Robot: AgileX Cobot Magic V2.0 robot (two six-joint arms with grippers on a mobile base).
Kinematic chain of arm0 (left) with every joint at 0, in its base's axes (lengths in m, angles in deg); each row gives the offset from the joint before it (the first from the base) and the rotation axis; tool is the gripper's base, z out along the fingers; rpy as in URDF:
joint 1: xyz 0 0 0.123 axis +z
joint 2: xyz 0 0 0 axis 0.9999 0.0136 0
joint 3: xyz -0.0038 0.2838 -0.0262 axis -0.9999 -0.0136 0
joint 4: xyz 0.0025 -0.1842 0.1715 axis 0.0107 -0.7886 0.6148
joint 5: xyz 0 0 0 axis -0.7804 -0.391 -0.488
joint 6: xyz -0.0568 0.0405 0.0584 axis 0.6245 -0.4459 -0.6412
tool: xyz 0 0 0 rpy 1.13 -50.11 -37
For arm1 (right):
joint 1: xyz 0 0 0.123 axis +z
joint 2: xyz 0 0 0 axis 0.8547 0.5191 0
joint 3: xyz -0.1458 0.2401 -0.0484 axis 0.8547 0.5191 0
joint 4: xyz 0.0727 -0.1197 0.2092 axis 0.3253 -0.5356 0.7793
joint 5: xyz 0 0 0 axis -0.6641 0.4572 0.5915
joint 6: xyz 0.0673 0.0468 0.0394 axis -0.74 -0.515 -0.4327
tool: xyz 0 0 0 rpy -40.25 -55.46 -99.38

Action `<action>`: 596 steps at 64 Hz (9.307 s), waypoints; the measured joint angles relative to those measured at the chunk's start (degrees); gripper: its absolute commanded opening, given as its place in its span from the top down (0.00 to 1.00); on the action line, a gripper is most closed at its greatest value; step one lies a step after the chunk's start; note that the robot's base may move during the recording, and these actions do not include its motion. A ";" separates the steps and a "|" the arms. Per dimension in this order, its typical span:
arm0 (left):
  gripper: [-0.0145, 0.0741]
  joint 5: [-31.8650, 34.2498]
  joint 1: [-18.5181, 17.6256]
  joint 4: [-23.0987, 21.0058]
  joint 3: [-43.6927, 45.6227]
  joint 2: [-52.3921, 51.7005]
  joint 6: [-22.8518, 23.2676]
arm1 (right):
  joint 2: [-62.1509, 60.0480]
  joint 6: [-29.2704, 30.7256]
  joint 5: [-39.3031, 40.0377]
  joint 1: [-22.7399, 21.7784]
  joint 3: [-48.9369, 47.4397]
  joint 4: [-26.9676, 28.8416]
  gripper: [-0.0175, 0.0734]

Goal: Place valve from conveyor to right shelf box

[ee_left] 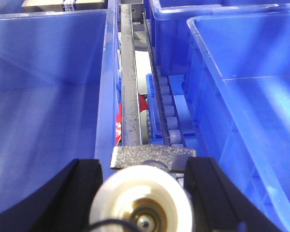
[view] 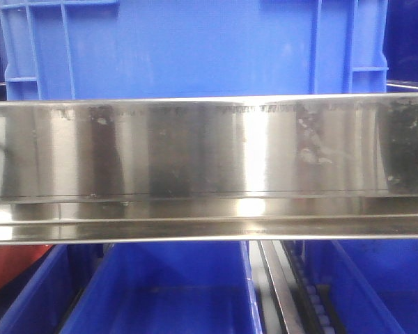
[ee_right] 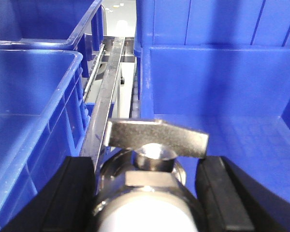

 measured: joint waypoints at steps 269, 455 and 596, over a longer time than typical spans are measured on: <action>0.96 45.50 -16.88 -2.38 -66.94 -51.72 -1.62 | -49.38 -2.96 25.71 21.92 60.93 -4.03 0.98; 0.96 58.56 1.20 -0.32 -88.89 -64.13 1.44 | -49.50 -2.96 27.14 21.33 61.22 -4.03 0.98; 0.96 58.68 1.20 -0.32 -88.89 -64.13 1.44 | -64.91 -3.07 39.44 -0.73 83.37 -0.98 0.98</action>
